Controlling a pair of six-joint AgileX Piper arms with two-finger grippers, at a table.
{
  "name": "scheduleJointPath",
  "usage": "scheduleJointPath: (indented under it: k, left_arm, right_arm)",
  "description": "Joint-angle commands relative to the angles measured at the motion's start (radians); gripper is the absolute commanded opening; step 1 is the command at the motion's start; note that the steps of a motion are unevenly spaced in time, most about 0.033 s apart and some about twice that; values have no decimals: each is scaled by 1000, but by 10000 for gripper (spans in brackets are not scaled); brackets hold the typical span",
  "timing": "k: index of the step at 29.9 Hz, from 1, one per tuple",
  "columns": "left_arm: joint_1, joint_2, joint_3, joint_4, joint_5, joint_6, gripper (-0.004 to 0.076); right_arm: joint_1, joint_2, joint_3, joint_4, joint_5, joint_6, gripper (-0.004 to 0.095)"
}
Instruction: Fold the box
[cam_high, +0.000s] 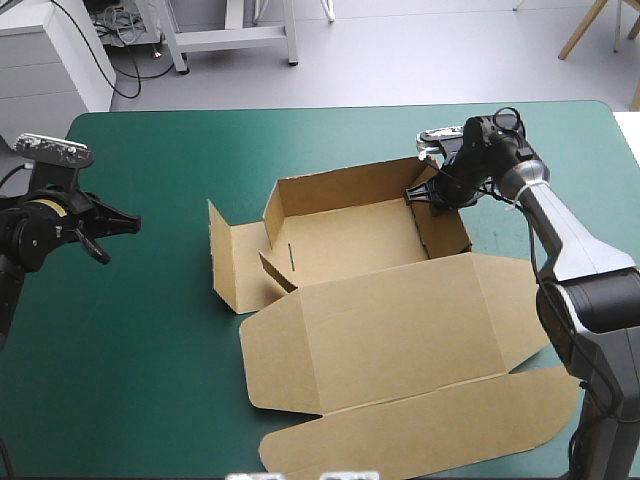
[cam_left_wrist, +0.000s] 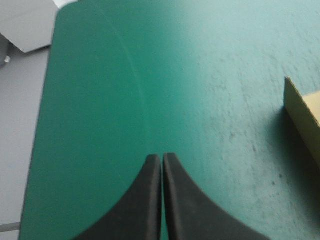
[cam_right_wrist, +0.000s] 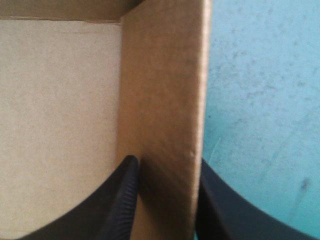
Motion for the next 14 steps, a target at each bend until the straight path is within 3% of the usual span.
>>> scheduleJointPath:
  k: [1,14]
  left_arm:
    - [41,13,-29,-167,22,132,-4]
    - [168,67,-29,-374,51,167,-4]
  right_arm:
    - [-6,-58,-103,-24,51,30,473]
    - [-6,-192,-155,-26,51,-31,491]
